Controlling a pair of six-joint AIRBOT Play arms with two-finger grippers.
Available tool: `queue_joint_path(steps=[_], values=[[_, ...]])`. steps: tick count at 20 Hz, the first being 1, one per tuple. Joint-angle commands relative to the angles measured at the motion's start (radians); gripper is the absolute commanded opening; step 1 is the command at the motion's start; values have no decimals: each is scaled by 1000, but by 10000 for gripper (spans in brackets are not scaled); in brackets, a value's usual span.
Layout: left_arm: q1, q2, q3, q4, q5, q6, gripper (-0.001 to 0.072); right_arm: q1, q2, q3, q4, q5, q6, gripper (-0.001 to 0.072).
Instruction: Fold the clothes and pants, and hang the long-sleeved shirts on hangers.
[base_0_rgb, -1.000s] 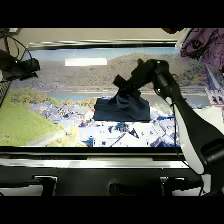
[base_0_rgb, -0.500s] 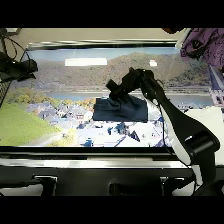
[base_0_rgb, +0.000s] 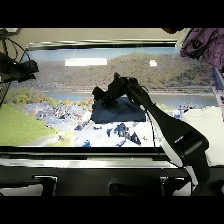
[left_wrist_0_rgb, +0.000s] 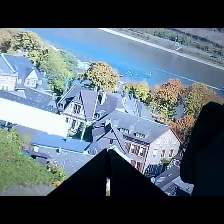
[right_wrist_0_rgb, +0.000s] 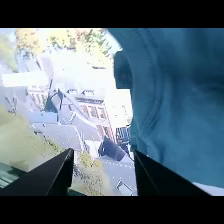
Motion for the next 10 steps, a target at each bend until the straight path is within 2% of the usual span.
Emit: queue_joint_path(steps=[1, 3, 4, 6, 7, 10], values=[[1, -1, 0, 0, 1, -1, 17, -38, 25, 32, 26, -76, -112, 432], [1, -1, 0, 1, 1, -1, 17, -130, 79, 39, 27, -144, -187, 452], [1, -1, 0, 0, 1, 0, 17, -195, 114, 39, 27, -191, -249, 489], [1, -1, 0, 1, 1, 0, 17, -341, 179, 39, 23, -310, -405, 493], [1, -1, 0, 1, 1, 0, 18, -420, 200, 39, 19, -371, -472, 528], [1, 0, 0, 1, 1, 0, 18, -668, 216, -4, 38, -496, -615, 543]])
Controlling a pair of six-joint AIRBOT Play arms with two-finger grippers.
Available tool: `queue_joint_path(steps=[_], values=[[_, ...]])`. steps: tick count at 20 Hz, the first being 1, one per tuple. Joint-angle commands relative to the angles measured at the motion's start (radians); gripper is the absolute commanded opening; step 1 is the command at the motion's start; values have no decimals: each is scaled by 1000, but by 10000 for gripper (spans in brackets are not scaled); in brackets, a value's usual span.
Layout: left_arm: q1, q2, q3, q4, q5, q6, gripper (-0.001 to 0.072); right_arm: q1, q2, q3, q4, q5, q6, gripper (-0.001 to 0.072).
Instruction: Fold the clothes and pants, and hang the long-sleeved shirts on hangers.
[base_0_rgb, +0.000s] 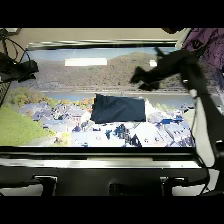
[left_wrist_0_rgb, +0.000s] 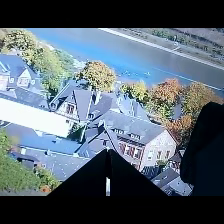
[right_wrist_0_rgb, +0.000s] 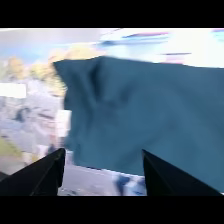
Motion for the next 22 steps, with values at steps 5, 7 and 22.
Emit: queue_joint_path(steps=[5, 7, 22], values=[[1, -1, 0, 0, 1, 0, 18, -410, 0, -286, 196, -90, -348, 543], [1, -1, 0, 0, 1, 0, 18, -397, -47, -362, 232, -56, -414, 542], [1, -1, 0, 0, 1, -4, 18, -191, -241, -378, 346, 111, -483, 25]])
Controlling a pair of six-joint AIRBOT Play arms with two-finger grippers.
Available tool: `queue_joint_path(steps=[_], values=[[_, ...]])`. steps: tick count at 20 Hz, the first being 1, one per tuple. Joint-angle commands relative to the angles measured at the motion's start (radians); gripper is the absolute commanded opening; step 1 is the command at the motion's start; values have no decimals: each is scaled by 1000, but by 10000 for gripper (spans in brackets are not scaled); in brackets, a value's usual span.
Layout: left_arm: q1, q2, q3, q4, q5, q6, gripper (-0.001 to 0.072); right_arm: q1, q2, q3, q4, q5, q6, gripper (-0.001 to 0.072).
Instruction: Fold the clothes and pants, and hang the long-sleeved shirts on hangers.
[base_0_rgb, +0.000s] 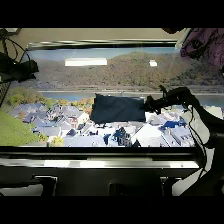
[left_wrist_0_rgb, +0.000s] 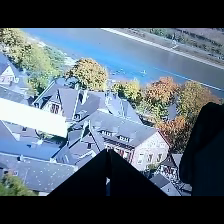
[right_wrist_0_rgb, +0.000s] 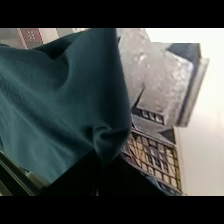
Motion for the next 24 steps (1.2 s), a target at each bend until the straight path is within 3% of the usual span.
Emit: queue_joint_path(steps=[1, 8, 11, 16, 24], values=[[1, -1, 0, 0, 0, 0, 18, 16, 11, 36, 3, 14, 0, 25], [1, -1, 0, 0, 0, 0, 18, 10, 91, 297, -268, 6, 236, 25], [1, -1, 0, 0, 0, 0, 18, -66, 92, 404, -278, -29, 336, 24], [0, 0, 0, 0, -1, 0, 18, -221, 127, 520, -278, -65, 415, 24], [-31, 0, 0, 0, -1, 0, 18, -447, 254, 529, -406, -61, 579, 24]])
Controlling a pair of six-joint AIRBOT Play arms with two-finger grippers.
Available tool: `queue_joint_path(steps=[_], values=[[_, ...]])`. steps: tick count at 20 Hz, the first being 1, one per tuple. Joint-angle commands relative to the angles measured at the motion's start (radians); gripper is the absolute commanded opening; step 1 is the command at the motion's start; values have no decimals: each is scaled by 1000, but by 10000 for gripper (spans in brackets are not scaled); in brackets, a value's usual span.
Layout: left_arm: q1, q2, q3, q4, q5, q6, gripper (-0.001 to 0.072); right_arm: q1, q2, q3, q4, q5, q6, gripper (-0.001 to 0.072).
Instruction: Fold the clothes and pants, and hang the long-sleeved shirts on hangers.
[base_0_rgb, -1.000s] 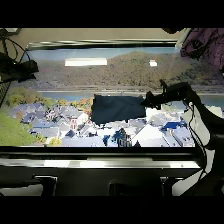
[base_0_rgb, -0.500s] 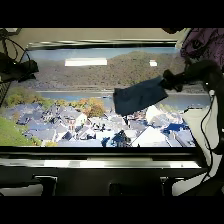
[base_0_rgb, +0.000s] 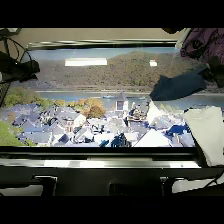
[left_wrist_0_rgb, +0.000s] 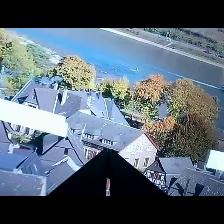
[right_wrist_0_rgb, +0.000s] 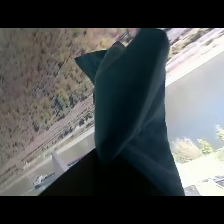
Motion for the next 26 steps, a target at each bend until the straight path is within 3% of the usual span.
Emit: queue_joint_path(steps=[1, 15, 21, 26], values=[[-19, 0, 0, 0, 0, 0, 18, -91, 59, 6, -84, -4, 95, 24], [-49, 0, 0, 0, -67, 1, 18, -138, 242, 6, -356, -151, 327, 24], [-49, 0, 0, 0, -72, 2, 18, -138, 276, 6, -534, -286, 320, 25], [-49, 0, 0, 0, -72, 4, 18, -138, 276, 1, -687, -374, 174, 25]])
